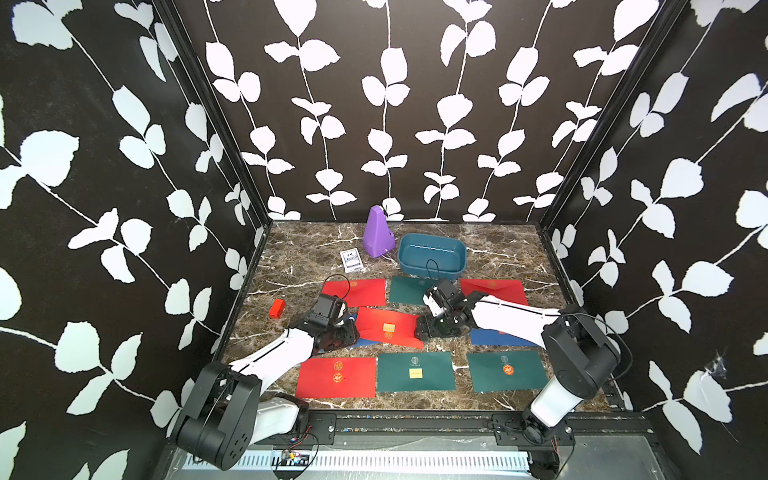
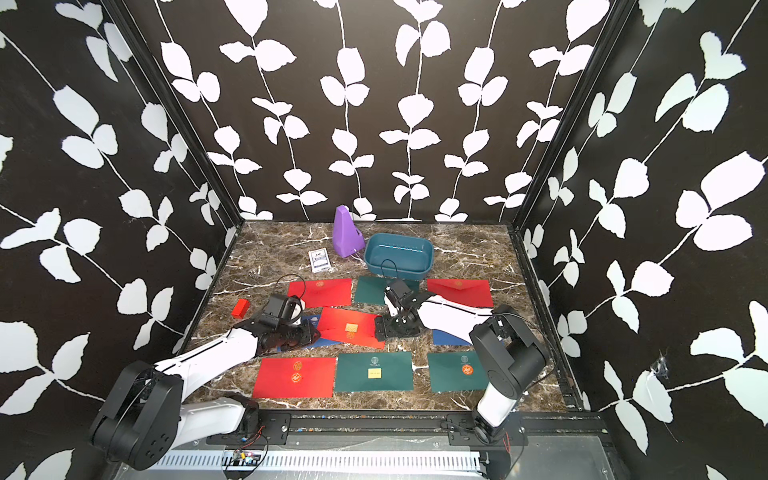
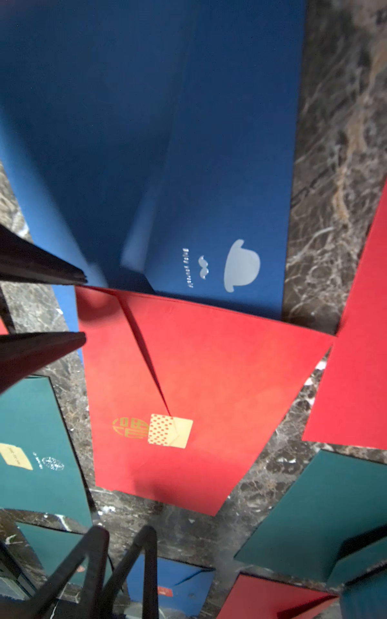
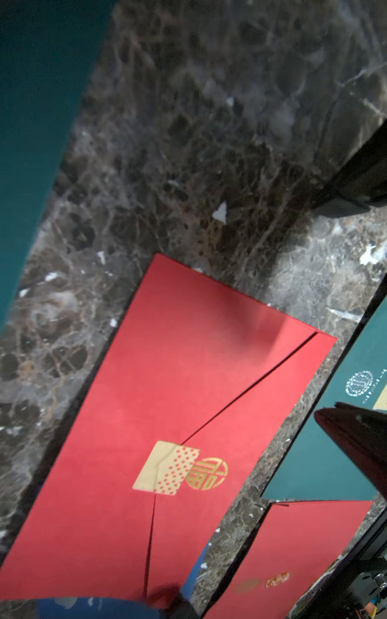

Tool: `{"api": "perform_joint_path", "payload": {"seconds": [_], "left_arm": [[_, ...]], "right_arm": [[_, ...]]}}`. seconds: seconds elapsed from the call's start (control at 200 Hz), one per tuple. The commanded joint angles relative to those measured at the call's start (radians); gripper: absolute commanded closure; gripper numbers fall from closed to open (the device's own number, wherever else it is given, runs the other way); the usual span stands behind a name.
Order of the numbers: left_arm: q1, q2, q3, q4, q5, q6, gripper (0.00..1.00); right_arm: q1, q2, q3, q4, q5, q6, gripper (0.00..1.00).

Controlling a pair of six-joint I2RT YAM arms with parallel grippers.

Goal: Put the sealed envelopes into the storage box
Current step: Pick up the envelope from the center of the board.

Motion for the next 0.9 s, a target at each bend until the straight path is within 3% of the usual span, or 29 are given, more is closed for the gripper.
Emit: {"api": "perform_joint_path", "payload": {"seconds": [0.0, 0.245, 0.55, 0.7, 0.895], "left_arm": [[0.006, 0.026, -0.004, 0.038, 0.019, -0.005, 0.72], [0.006, 0.046, -0.002, 0.050, 0.019, 0.001, 0.72], [0.006, 0.063, -0.008, 0.076, 0.033, -0.004, 0.75], [0.007, 0.069, -0.007, 0.080, 0.035, -0.001, 0.80], [0.006, 0.055, -0.003, 0.062, 0.025, 0.009, 0.85]], "right_arm": [[0.007, 0.035, 0.072, -0.014, 0.034, -0.032, 0.12], [0.016, 0.084, 0.122, 0.032, 0.015, -0.038, 0.16], [0.056, 0.204, 0.179, 0.049, -0.024, -0.060, 0.33], [0.058, 0.229, 0.146, 0.043, -0.035, -0.063, 0.43], [0.058, 0.228, 0.075, 0.056, -0.042, -0.068, 0.48]]}}
